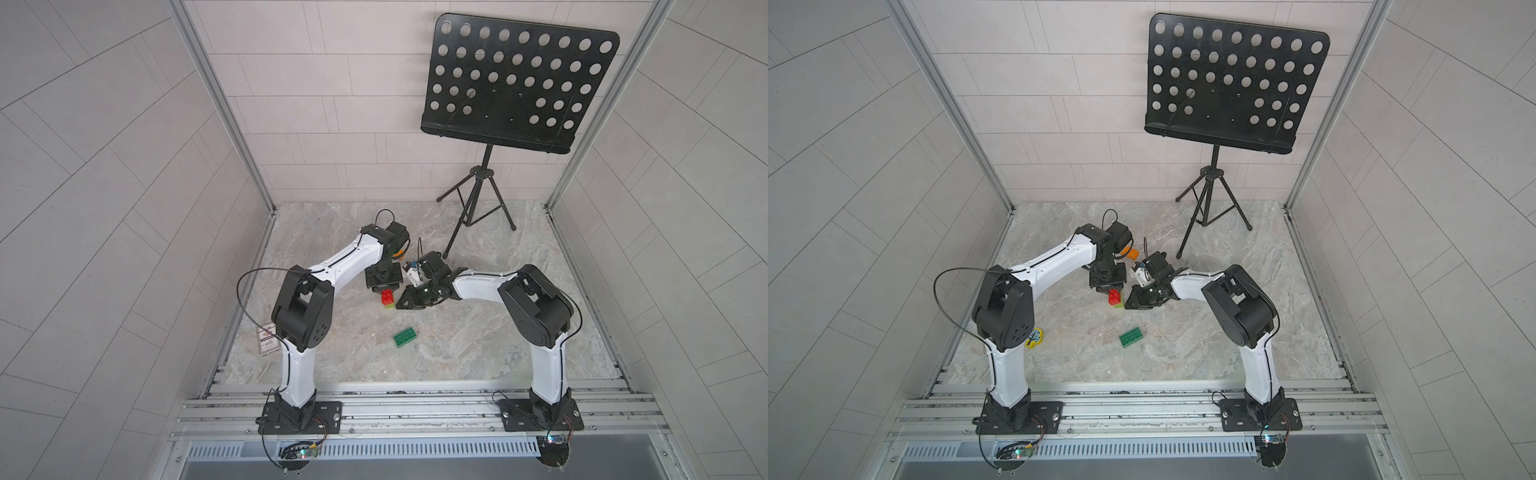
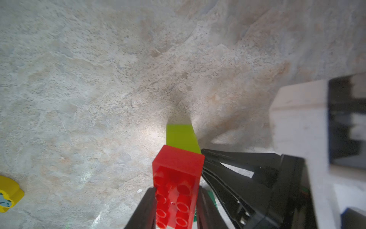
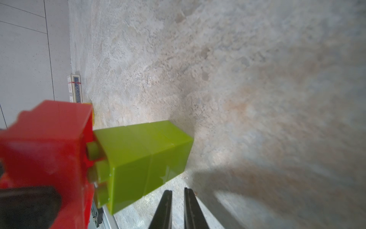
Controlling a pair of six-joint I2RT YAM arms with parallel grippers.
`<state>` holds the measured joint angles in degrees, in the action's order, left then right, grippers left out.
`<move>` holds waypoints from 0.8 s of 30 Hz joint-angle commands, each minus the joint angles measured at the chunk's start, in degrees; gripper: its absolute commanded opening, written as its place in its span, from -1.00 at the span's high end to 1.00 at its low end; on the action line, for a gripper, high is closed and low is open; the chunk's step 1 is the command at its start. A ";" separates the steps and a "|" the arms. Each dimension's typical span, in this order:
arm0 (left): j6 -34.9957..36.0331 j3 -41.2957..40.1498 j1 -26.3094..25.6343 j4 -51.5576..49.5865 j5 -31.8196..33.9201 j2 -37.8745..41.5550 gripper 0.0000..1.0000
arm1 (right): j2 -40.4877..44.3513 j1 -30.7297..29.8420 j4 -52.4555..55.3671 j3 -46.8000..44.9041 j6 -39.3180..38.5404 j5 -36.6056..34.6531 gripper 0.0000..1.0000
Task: Assemble an ice cream with lego
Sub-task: Assemble the lego brick with the lego brick.
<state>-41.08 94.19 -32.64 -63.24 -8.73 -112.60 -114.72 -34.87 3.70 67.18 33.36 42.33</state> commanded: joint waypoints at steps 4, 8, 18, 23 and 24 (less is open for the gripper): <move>1.04 3.52 -0.56 -4.15 2.29 -1.05 0.52 | 0.20 -0.02 1.03 1.11 -0.75 -0.49 0.66; 1.17 4.86 -0.61 -5.46 2.40 -1.57 0.55 | 0.19 0.07 0.76 1.07 -0.61 -0.52 0.66; 1.93 7.74 -1.78 -8.31 3.33 -4.93 0.56 | 0.46 0.24 -0.56 0.46 -0.37 -1.29 0.68; 2.25 9.59 -1.74 -9.57 3.85 -6.94 0.56 | 0.46 0.20 -1.42 0.46 -0.61 -1.70 0.68; 2.30 9.90 -1.73 -9.62 4.03 -7.23 0.56 | 0.54 0.24 -1.62 0.33 -0.79 -1.89 0.68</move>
<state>-39.59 102.41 -34.17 -70.37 -6.04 -118.32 -114.72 -34.81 3.05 67.18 33.39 41.52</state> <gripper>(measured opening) 0.343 0.161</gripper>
